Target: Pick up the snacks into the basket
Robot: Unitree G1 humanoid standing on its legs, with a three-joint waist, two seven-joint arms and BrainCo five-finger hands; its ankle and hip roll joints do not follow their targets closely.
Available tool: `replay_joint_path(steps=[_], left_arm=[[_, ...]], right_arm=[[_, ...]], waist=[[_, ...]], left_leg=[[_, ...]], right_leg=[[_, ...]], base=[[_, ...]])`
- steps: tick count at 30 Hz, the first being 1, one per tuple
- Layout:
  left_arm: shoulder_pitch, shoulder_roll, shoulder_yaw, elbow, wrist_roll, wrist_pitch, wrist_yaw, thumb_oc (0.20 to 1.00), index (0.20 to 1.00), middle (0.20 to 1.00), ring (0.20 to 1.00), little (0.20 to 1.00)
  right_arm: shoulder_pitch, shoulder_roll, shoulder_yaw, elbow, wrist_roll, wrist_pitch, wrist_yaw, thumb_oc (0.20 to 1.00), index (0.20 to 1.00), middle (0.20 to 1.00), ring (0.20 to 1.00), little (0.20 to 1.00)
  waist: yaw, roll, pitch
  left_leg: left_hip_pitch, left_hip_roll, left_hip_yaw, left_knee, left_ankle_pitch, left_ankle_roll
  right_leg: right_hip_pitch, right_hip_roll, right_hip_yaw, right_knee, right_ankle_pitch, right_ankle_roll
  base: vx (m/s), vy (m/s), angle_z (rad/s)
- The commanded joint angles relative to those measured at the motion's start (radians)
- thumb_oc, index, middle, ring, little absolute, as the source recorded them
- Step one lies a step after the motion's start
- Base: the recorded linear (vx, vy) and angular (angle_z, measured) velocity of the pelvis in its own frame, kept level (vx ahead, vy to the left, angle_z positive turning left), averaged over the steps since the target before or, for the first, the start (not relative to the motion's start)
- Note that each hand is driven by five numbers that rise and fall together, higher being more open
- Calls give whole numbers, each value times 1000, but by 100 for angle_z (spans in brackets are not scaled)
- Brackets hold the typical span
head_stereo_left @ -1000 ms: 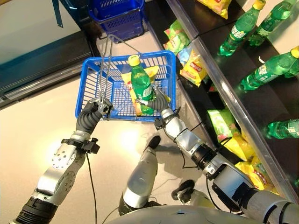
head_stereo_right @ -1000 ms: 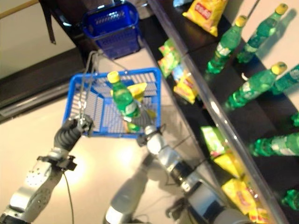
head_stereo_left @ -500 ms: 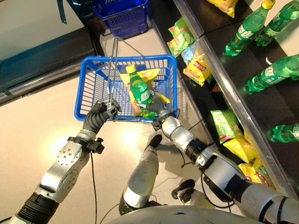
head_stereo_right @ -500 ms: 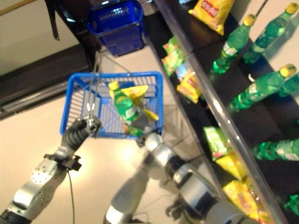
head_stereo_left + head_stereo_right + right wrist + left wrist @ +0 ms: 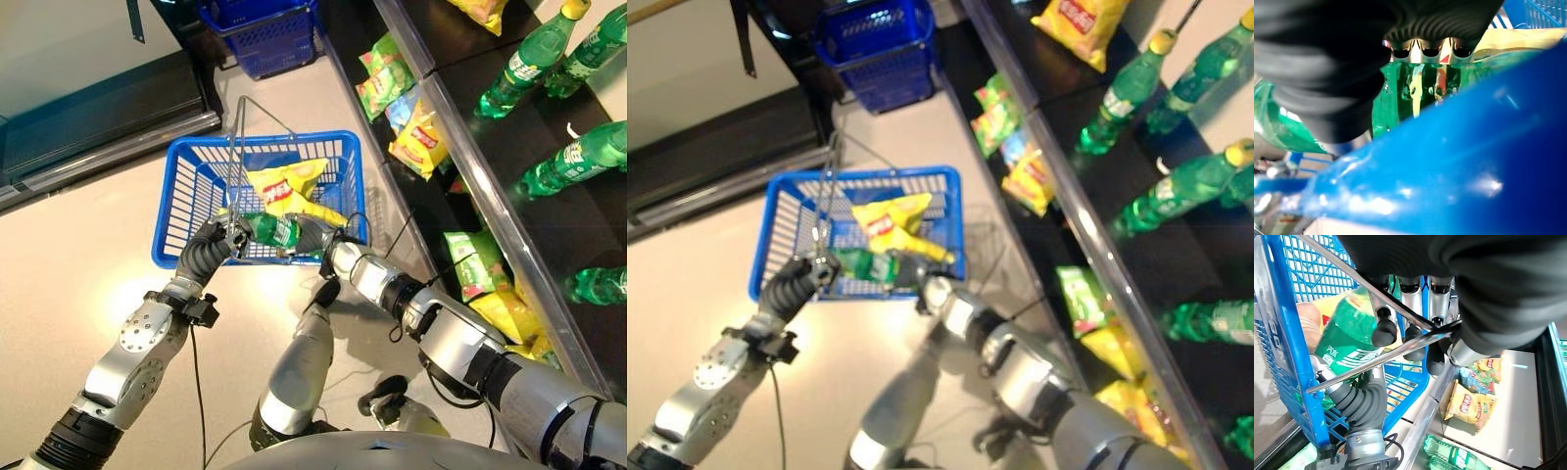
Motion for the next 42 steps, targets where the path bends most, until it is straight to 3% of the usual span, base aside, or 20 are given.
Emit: replay_joint_path(steps=[1, 2, 3, 4, 5, 19, 27, 28, 31, 32, 33, 36, 42], left_arm=[[-197, -79, 131, -292, -88, -246, -83, 200, 200, 200, 200, 200], [-196, -80, 130, -290, -86, -245, -85, 200, 200, 200, 200, 200], [-196, -82, 130, -289, -83, -242, -87, 200, 200, 200, 200, 200], [-196, -83, 130, -289, -83, -242, -87, 200, 200, 200, 200, 200], [-196, -85, 130, -289, -84, -243, -87, 200, 200, 200, 200, 200], [-170, -105, 141, -289, -73, -244, -66, 200, 200, 200, 200, 200], [-121, -109, 164, -242, -65, -246, -38, 200, 200, 200, 200, 200], [-100, -101, 190, -218, -42, -245, -32, 200, 200, 200, 200, 200], [-73, -98, 209, -180, -18, -243, -19, 200, 200, 200, 200, 200], [-48, -92, 236, -132, 17, -241, -6, 200, 200, 200, 200, 200], [-49, -93, 234, -132, 17, -241, -6, 200, 200, 200, 200, 200], [-16, -88, 253, 33, 118, -236, 8, 200, 200, 200, 200, 200], [0, -150, 231, 293, 187, -217, 16, 200, 200, 200, 200, 200]], right_arm=[[-23, 65, 97, 36, -85, -18, 67, 200, 200, 200, 200, 200], [-21, 65, 103, 33, -94, -20, 74, 360, 360, 360, 360, 360], [-19, 62, 118, 20, -119, -24, 85, 595, 595, 595, 595, 595], [-18, 62, 118, 19, -119, -23, 85, 733, 733, 733, 733, 733], [-14, 59, 116, 15, -118, -24, 84, 1000, 1000, 1000, 1000, 1000], [-10, 79, 72, 22, -33, -14, 72, 1000, 1000, 1000, 1000, 1000], [-44, 20, 47, -134, 58, -21, 51, 1000, 1000, 1000, 1000, 1000], [-43, -35, 33, -262, 126, -29, 64, 1000, 1000, 1000, 1000, 1000], [-27, -111, 18, -408, 175, -35, 71, 1000, 1000, 1000, 1000, 1000], [5, -204, -7, -556, 227, -43, 81, 1000, 1000, 1000, 1000, 1000], [7, -207, -7, -560, 227, -40, 82, 1000, 1000, 1000, 1000, 1000], [118, -367, -106, -801, 351, -90, 89, 1000, 1000, 1000, 1000, 1000], [296, -473, -254, -1002, 482, -147, 111, 1000, 1000, 1000, 1000, 1000]], waist=[[2, -8, 10], [1, -10, 10], [0, -12, 11], [0, -12, 11], [-2, -12, 11], [-19, -25, 14], [-44, -43, 13], [-57, -54, 14], [-73, -66, 14], [-92, -77, 12], [-91, -76, 12], [-126, -90, -1], [-165, -95, -51]], left_leg=[[20, -47, 43, 37, -79, 74], [20, -47, 43, 36, -79, 75], [21, -46, 42, 34, -78, 76], [20, -46, 42, 34, -78, 76], [21, -46, 43, 33, -78, 76], [28, -38, 50, 20, -76, 80], [28, -31, 71, 10, -47, 84], [34, -25, 79, 8, -48, 83], [41, -19, 87, 5, -48, 83], [48, -15, 97, 4, -49, 83], [49, -14, 98, 4, -49, 83], [71, -5, 113, 3, -52, 84], [118, 7, 127, -21, -44, 85]], right_leg=[[-1, 25, 40, -53, 149, 8], [-2, 25, 41, -53, 149, 8], [-4, 26, 43, -53, 150, 8], [-5, 25, 43, -53, 150, 8], [-5, 25, 43, -52, 151, 8], [-12, 28, 56, -59, 163, 6], [-24, 25, 65, -64, 192, -3], [-25, 25, 72, -64, 195, -4], [-24, 24, 79, -64, 196, -4], [-26, 25, 89, -62, 200, -3], [-26, 24, 90, -62, 200, -3], [-17, 27, 107, -64, 202, -5], [16, 34, 114, -94, 212, -7]], base=[[0, 0, 0], [0, 0, 0], [0, 0, 0], [0, 0, 0], [0, 0, 0], [0, 1, -1], [-36, 26, -7], [-5, 3, -12], [-3, -4, -9], [-8, 1, -5], [-10, 4, -14], [-1, 2, -22], [23, -14, -19]])
